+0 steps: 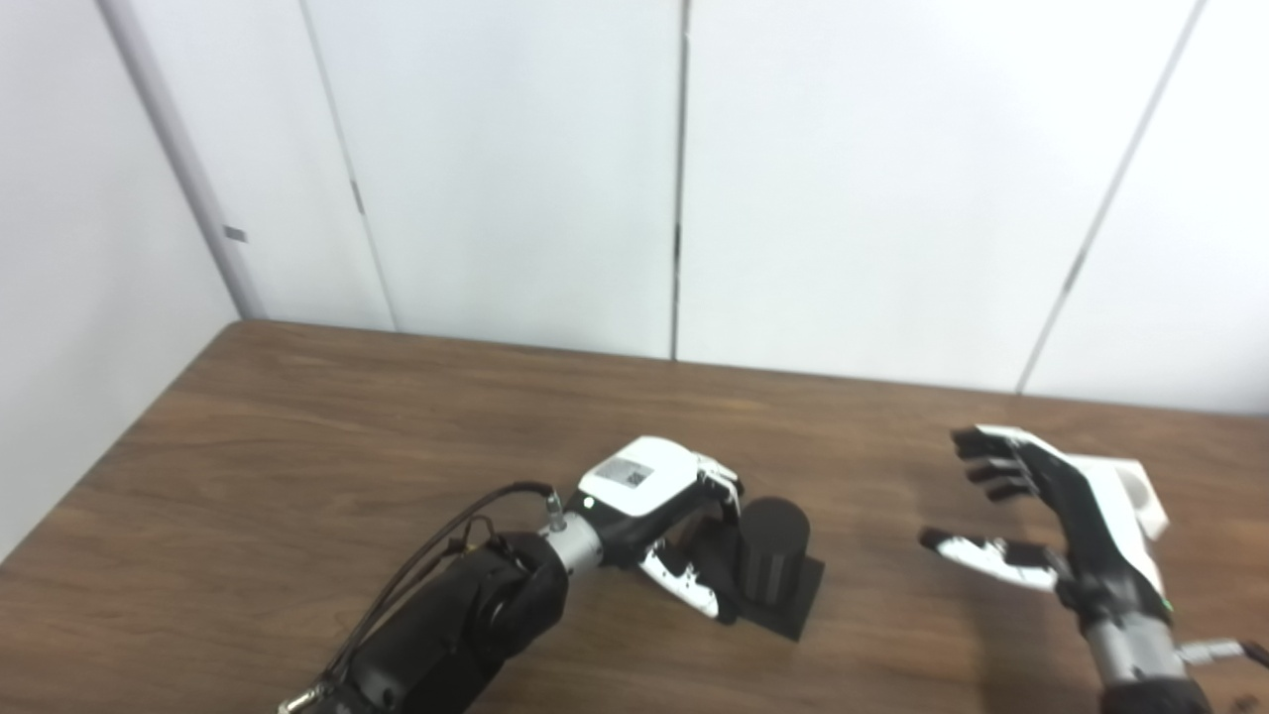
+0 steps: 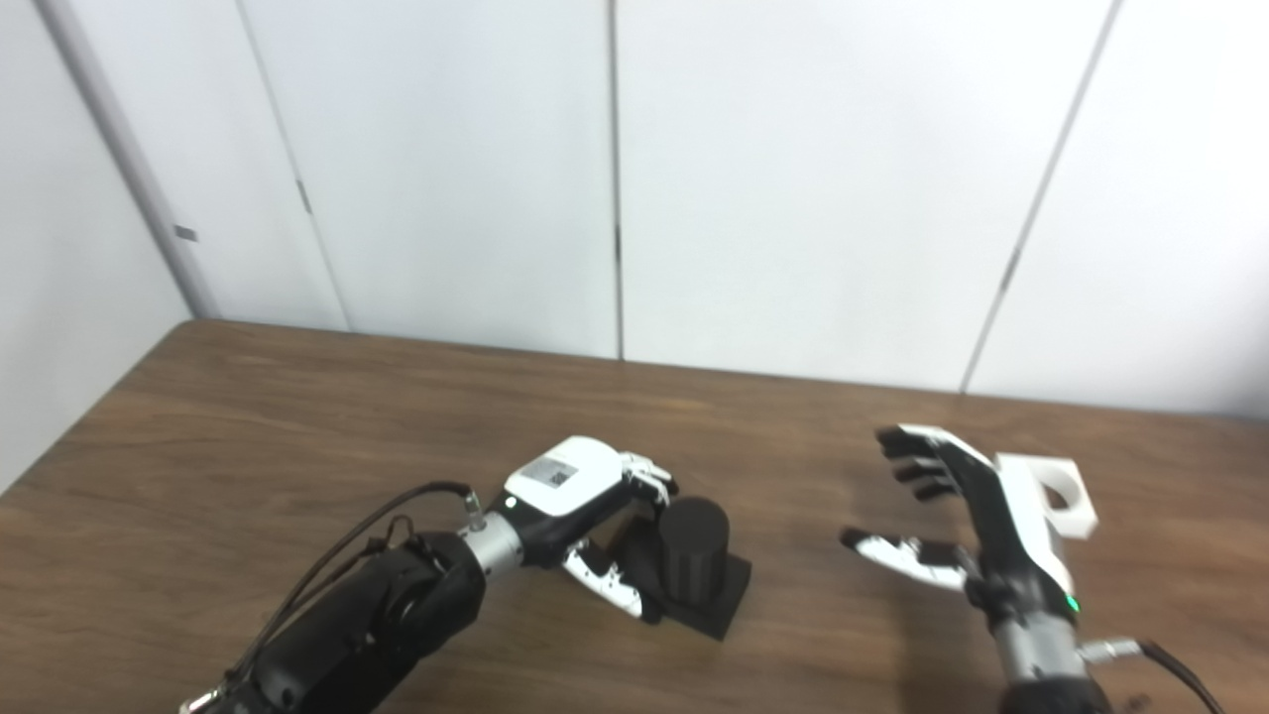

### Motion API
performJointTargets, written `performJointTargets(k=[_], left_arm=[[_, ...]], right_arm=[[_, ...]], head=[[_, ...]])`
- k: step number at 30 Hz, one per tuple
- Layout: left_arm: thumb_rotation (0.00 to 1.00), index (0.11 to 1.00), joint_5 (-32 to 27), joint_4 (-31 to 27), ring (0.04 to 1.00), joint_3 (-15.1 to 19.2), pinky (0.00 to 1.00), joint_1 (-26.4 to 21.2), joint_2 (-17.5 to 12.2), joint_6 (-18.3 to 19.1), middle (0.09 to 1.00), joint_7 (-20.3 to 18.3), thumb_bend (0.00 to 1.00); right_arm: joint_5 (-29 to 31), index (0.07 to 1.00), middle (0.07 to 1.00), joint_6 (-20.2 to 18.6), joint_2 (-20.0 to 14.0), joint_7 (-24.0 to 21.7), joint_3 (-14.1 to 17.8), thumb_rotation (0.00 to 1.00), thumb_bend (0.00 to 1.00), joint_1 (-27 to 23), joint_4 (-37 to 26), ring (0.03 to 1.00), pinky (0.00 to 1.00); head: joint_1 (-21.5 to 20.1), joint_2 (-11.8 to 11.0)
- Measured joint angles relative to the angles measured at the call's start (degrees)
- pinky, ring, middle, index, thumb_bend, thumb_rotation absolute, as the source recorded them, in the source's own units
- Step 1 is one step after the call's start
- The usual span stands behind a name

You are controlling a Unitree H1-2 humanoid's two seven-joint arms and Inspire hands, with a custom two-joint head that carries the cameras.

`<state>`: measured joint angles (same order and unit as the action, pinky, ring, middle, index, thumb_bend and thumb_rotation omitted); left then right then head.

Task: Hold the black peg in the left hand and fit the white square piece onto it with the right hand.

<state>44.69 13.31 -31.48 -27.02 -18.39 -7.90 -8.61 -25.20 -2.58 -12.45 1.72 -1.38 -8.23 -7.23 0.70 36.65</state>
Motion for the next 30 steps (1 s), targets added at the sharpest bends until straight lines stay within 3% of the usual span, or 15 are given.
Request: performJointTargets(k=[4,5,10,11,14,19,24,30], left_arm=[[0.07,0.49,2.22,0.26,0.851,-1.46,0.72,-0.89,0.0,0.56,0.837,0.45,0.52],[0.07,0.49,2.65,0.26,0.851,-1.79,0.73,-1.09,-0.06,0.66,0.839,0.47,0.52],[0.07,0.49,3.24,0.25,0.844,-2.32,0.73,-1.44,-0.43,0.75,0.834,0.47,0.52],[0.07,0.49,3.3,0.29,0.843,-2.31,0.72,-1.41,-0.49,0.67,0.83,0.87,0.52],[0.07,0.49,3.3,0.5,0.838,-2.26,0.71,-0.81,-0.96,-0.16,0.825,3.01,0.52],[0.07,0.491,3.28,0.5,0.841,-1.88,0.73,0.19,-2.0,-1.72,0.825,4.9,0.52],[0.07,0.491,3.26,0.7,0.84,-1.92,0.72,0.18,-2.85,-2.59,0.819,5.4,0.52],[0.06,0.49,2.71,3.12,0.822,-1.86,0.71,0.21,-3.17,-5.64,0.813,8.02,0.52]], right_arm=[[-0.14,0.713,0.709,0.0,0.05,0.01,0.0,0.07,0.56,-0.02,-0.07,0.653,0.6],[-0.25,0.715,0.709,0.01,0.05,0.0,-0.03,0.08,0.56,-0.03,-0.08,0.651,0.6],[-1.37,0.733,0.71,-0.5,-1.46,-2.03,-0.63,0.13,0.61,-0.18,-2.21,0.641,0.55],[-1.87,0.735,0.721,-1.1,-2.75,-3.7,-0.99,0.13,0.63,-0.45,-3.36,0.652,0.55],[-4.83,0.749,0.881,-2.74,-10.1,-10.18,-1.75,0.15,0.71,-2.48,-6.47,0.828,0.65],[-11.46,0.795,0.918,-9.58,-21.06,-20.74,-2.48,0.17,0.8,-7.92,-9.27,0.871,0.7],[-17.01,0.821,0.905,-13.84,-26.52,-30.29,-5.97,0.17,0.86,-13.14,-8.65,0.879,0.79],[-21.17,0.834,0.914,-15.08,-28.83,-36.38,-8.77,0.14,0.89,-17.32,-4.27,0.906,0.91]], head=[[-3.5,0.0],[-6.39,-0.52],[-9.75,-1.14],[-11.32,-1.49],[-14.48,-2.28],[-19.5,-3.42],[-22.84,-4.57],[-26.89,-6.42]])
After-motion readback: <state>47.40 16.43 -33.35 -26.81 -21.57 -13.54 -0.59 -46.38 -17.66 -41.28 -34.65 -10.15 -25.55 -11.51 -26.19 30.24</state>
